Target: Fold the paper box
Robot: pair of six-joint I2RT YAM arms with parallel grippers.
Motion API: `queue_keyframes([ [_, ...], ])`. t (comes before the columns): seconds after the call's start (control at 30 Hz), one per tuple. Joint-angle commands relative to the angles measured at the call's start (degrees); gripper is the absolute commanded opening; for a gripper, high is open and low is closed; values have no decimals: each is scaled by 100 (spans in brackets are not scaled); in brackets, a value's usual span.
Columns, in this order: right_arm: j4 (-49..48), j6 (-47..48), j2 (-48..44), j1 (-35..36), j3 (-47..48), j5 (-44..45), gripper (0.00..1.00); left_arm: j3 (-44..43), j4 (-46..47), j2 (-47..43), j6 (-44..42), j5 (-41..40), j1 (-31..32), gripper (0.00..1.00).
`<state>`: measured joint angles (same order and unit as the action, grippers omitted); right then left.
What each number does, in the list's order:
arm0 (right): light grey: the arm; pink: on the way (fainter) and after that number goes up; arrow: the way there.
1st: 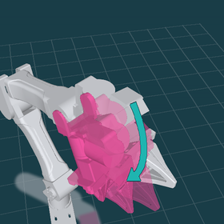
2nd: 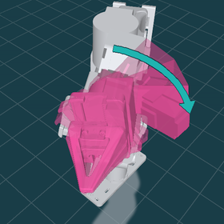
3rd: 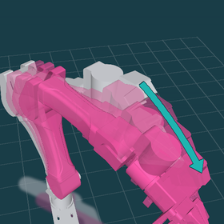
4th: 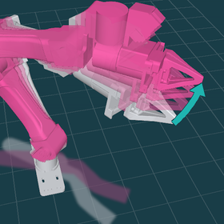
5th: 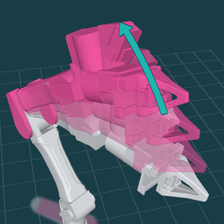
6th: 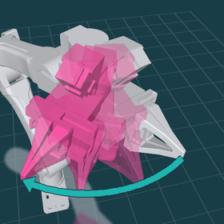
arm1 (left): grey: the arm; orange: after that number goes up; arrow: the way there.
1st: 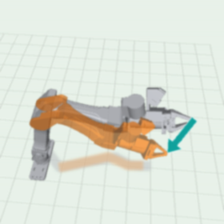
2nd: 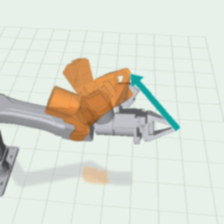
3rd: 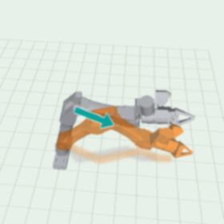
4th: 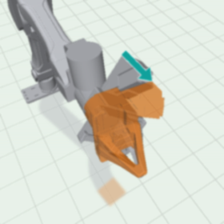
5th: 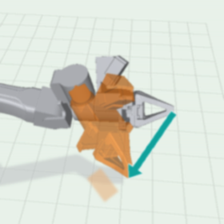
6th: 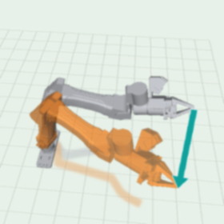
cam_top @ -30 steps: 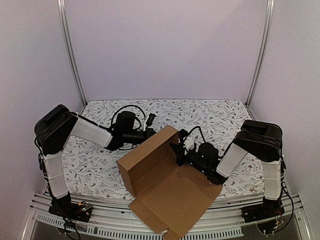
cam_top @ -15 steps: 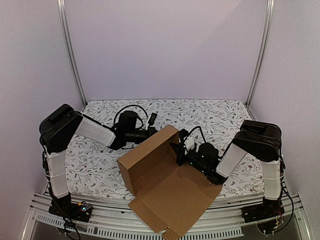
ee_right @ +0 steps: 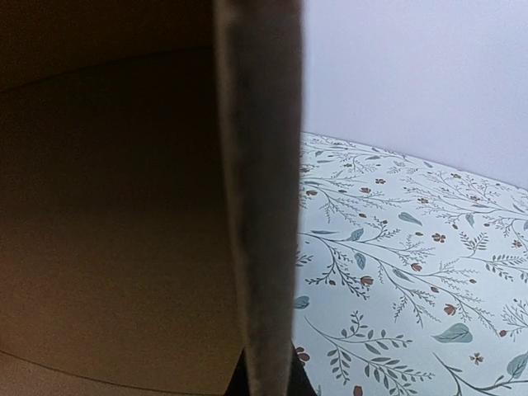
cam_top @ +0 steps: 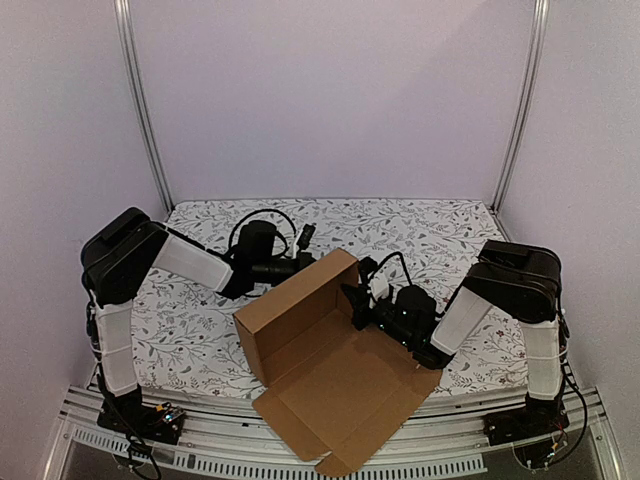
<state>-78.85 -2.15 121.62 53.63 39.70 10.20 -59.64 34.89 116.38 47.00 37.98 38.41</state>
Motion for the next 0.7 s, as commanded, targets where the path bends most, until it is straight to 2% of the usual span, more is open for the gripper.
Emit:
queue_keyframes([
  [0.0, -161, 2, 172, 138, 175, -221, 0, 84, 113, -126, -81, 535, 338, 0],
  [0.37, -158, 146, -63, 138, -43, 4, 0, 448, -547, -549, -280, 166, -129, 0],
  [0.53, -40, 154, -214, 139, -109, -74, 0, 445, -1392, -952, -729, -186, -319, 0],
  [0.67, 328, 387, -454, 137, -125, -202, 0, 411, -2309, -1382, -1125, -815, -498, 0],
])
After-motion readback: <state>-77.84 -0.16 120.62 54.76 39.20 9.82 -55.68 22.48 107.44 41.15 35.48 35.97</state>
